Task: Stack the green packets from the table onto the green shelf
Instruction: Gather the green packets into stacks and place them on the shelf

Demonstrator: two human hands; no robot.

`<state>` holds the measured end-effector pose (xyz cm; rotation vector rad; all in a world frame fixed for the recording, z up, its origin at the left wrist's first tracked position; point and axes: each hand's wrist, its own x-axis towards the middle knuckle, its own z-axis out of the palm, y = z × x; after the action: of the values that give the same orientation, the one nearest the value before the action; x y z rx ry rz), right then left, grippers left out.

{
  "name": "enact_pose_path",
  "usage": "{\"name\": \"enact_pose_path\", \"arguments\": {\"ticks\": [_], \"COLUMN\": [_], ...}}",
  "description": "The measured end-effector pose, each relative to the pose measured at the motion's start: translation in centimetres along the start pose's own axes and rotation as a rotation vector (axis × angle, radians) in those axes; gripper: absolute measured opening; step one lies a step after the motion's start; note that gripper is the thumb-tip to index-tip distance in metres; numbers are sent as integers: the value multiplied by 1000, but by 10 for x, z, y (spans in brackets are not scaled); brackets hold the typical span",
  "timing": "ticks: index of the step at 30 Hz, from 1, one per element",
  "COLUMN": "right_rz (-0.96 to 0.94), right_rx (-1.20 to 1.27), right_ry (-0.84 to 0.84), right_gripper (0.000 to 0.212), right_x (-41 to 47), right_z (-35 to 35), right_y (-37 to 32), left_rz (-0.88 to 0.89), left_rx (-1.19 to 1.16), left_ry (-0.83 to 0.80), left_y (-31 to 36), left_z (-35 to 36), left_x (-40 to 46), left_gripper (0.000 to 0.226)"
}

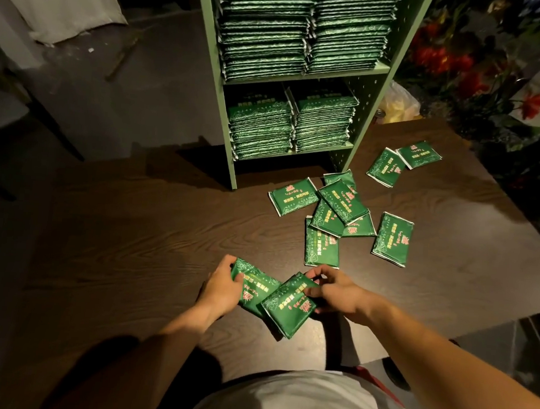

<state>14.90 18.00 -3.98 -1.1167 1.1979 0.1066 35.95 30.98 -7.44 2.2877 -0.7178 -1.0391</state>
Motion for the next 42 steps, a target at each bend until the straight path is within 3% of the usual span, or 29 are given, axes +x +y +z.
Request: {"name": "enact_pose_path", "arguments": {"ticks": [3,5,8,10,12,16,18,20,22,24,27,31,35,38,42], "right_rz": [22,26,60,57,-17,-86,-154,-302,-344,-289,-192,-10,43,58,65], "right_rx": [9,179,369,313,6,-920,-1043,-877,-595,-300,53,566,775,877,846], "right_ry": [116,198,208,180,170,154,288,264,114,-1,-14,-10,-54,-73,-80], "right_gripper": [19,17,17,16,16,29,48,57,58,39,17,33,20,23,26], "right_x": [1,3,2,1,1,-4,-5,-5,-8,-11,-11,-7,-7,-3,6], "right_z": [-3,-3,7,17,25,26,25,24,25,26,20,-1,-19,-34,-51], "right_y": [-1,-1,-4,-5,-3,-8,-16,-23,-32,-36,-35,-25,-23,-27,-37], "left_rz": [-79,-134,-186,-199,-178,-93,-52,9,89,135,80,64,22,8,-45], "left_rx": [-49,-109,-260,-383,-441,-320,-261,-209,-162,-162,-373,-449,-487,-483,-541], "left_ry": [62,49,28,0,-74,-137,-173,-243,-276,-261,-242,-297,-393,-387,-370], "left_y": [0,-5,-6,7,14,14,16,21,31,42,56,65,80,95,113], "left_z": [-1,1,8,9,11,13,10,7,3,1,-1,3,18,29,36], "left_x": [3,8,10,0,-7,-10,-8,-8,-9,-10,-11,-16,-18,-16,-9], "left_gripper": [11,11,10,12,22,30,31,32,32,37,40,37,37,41,46]}}
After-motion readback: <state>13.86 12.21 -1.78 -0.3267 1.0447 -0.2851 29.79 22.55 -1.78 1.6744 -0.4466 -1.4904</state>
